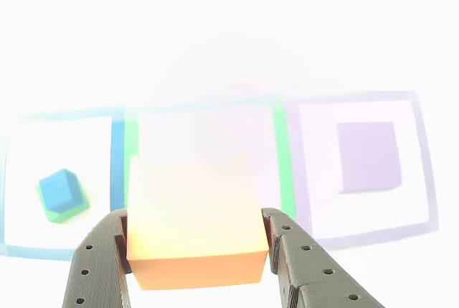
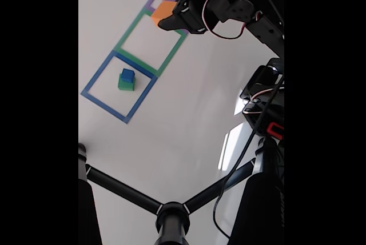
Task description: Tower of hanoi
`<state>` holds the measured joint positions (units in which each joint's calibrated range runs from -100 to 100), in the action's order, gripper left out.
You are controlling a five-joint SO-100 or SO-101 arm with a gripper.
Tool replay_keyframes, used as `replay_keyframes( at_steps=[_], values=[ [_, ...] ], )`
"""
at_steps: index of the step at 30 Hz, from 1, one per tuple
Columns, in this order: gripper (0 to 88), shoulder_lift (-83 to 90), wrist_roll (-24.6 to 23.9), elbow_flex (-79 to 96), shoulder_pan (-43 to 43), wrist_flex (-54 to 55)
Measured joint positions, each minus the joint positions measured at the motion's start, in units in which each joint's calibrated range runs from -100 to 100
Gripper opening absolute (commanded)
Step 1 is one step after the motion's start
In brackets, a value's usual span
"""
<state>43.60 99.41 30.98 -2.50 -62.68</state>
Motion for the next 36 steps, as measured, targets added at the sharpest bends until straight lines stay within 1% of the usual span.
replay_keyframes(
  at_steps=[9,13,16,20,27,36],
  values=[
    [8.8,0.84,0.00,28.11,1.06,31.70],
    [8.7,-0.84,0.00,40.30,1.47,48.96],
    [8.7,-3.97,0.00,46.39,1.80,60.75],
    [8.7,-9.12,0.00,51.44,1.96,73.84],
    [8.7,-20.35,0.00,54.40,2.05,91.01],
    [8.8,-34.61,0.00,54.40,1.96,106.66]
  ],
)
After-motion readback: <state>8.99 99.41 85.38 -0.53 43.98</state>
